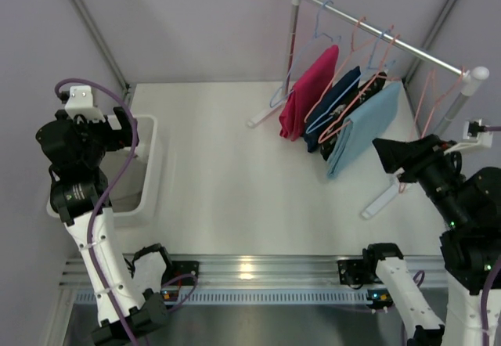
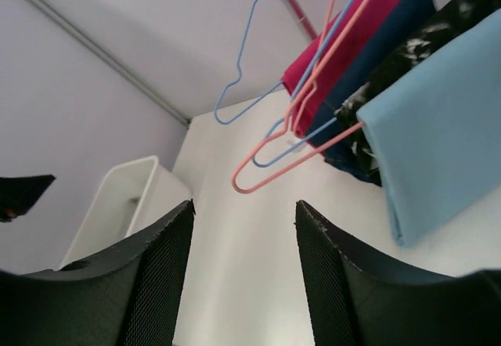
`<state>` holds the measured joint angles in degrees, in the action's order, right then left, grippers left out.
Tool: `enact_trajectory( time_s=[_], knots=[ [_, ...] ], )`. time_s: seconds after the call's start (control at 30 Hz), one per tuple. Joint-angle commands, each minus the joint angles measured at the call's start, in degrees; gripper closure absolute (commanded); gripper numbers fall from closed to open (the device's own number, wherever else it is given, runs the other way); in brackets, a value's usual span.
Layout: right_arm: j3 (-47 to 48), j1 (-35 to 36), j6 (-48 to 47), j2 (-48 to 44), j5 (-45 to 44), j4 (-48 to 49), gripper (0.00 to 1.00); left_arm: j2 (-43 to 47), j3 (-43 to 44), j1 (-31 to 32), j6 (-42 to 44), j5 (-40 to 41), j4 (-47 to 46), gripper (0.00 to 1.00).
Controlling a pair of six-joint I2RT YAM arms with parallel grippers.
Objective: Remove the trousers from the hanger
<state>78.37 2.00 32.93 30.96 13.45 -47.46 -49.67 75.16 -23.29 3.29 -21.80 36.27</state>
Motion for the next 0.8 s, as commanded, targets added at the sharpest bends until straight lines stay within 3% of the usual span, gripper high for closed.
enact_trajectory(
  time_s=[0.0,0.13,0.37,0.77],
  knots=[
    [-2.9,-0.7,9.1,7.7,9.4,8.2,0.47,0.1,0.5,-0.3,-0.9,-0.5,-1.7,0.01],
    [-4.1,-0.3,15.0,13.6,8.8,13.6,0.47,0.7,-0.3,-0.3,-0.2,0.4,-1.2,0.01],
    [-1.0,3.3,16.8,23.3,-2.7,20.0,0.52,1.7,-1.9,-0.4,-0.1,1.5,-1.6,0.01],
    [-1.9,12.1,15.4,28.4,-18.9,25.2,0.62,0.5,-3.1,-0.4,-1.3,1.5,-3.2,0.01]
  ],
)
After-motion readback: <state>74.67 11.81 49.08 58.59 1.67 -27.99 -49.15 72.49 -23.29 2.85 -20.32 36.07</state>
